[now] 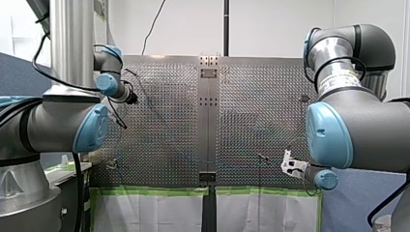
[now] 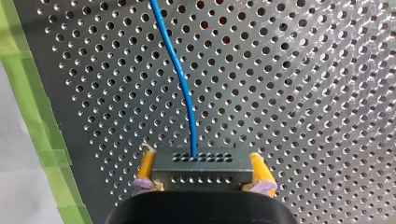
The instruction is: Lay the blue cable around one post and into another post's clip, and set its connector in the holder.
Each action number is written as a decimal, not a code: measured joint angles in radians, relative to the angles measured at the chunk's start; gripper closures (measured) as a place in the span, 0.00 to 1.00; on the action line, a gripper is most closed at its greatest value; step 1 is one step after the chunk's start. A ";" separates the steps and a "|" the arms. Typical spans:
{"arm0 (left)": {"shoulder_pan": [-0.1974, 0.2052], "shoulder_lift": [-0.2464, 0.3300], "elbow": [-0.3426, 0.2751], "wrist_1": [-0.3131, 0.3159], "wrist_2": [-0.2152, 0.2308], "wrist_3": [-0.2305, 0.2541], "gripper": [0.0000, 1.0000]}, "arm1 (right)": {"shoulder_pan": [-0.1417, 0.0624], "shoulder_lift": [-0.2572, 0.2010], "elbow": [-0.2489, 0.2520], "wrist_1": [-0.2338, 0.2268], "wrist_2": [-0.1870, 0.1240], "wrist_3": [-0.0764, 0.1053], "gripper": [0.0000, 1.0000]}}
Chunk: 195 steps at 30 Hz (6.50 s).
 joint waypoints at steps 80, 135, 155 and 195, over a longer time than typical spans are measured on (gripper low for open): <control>-0.046 0.166 0.455 -0.697 -0.190 0.666 0.00 | 0.004 0.000 -0.036 0.060 -0.008 0.002 1.00; -0.048 0.170 0.454 -0.859 -0.360 0.653 0.00 | 0.004 0.000 -0.037 0.067 -0.008 0.000 1.00; -0.049 0.173 0.454 -0.861 -0.362 0.652 0.00 | 0.005 0.000 -0.037 0.071 -0.009 -0.002 1.00; -0.255 0.140 0.194 -0.584 -0.223 0.585 0.00 | -0.001 -0.006 -0.037 0.097 -0.012 -0.019 1.00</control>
